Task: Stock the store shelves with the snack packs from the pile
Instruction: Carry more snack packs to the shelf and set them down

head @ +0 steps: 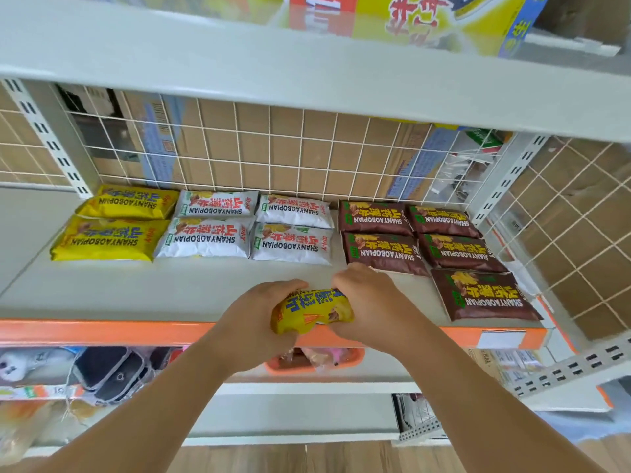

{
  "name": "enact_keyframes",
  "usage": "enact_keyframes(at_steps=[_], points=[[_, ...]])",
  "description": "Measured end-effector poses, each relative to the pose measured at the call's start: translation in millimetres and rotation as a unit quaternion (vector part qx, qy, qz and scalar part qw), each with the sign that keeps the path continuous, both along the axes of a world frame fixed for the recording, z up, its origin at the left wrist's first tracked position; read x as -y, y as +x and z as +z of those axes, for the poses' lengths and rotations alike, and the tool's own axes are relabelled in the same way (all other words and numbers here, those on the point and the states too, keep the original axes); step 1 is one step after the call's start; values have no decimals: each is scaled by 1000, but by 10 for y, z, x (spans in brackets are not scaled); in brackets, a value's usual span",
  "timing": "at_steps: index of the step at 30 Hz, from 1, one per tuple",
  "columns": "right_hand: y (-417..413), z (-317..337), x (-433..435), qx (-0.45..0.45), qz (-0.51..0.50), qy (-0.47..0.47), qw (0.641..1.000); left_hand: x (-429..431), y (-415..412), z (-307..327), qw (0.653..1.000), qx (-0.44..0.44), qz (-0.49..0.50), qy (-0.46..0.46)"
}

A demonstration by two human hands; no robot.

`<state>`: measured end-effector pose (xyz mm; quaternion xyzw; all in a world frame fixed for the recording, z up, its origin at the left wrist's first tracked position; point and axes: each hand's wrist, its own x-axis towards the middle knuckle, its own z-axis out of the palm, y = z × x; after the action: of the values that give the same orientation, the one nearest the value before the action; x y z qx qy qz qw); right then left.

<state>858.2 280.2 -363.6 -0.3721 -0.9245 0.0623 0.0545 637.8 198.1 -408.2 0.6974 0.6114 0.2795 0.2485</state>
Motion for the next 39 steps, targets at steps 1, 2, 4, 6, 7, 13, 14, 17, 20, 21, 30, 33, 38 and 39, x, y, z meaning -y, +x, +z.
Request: enact_keyframes(at_steps=[1, 2, 4, 6, 7, 13, 14, 17, 20, 21, 30, 33, 38, 39], points=[[-90, 4, 11, -2, 11, 15, 1000, 45, -95, -7, 1000, 9, 9, -2], [-188, 16, 28, 0, 21, 25, 999, 91, -190, -15, 1000, 20, 17, -4], [-386, 30, 69, 16, 31, 23, 999, 177, -369, -23, 999, 38, 32, -8], [-588, 52, 120, 22, 38, 14, 999, 251, -535, -27, 998, 34, 50, -4], [-691, 62, 143, 17, 41, 10, 999, 288, -615, -23, 998, 29, 60, 1], [-1351, 55, 377, -39, 42, -21, 998, 605, -1076, -20, 971, -78, 207, 94], [-1449, 49, 437, -53, 39, -36, 997, 658, -1150, -38, 961, -94, 241, 99], [-1740, 38, 614, -106, 15, -126, 986, 789, -1353, -20, 944, -91, 313, 47], [-2037, -16, 750, -150, -9, -226, 962, 879, -1489, 36, 958, -21, 286, 4], [-2130, -36, 783, -169, -20, -270, 948, 895, -1519, 80, 962, 19, 271, -9], [-2634, 21, 1069, -291, -23, -541, 789, 1002, -2134, 404, 971, -144, 181, -63], [-2717, 50, 1128, -269, 10, -465, 844, 953, -2406, 490, 947, -263, 165, -87], [-2811, 49, 989, -188, 61, -118, 973, 827, -2850, 553, 926, -340, 139, -86], [-2861, 16, 953, -171, 82, -92, 978, 812, -2903, 516, 923, -351, 140, -72]])
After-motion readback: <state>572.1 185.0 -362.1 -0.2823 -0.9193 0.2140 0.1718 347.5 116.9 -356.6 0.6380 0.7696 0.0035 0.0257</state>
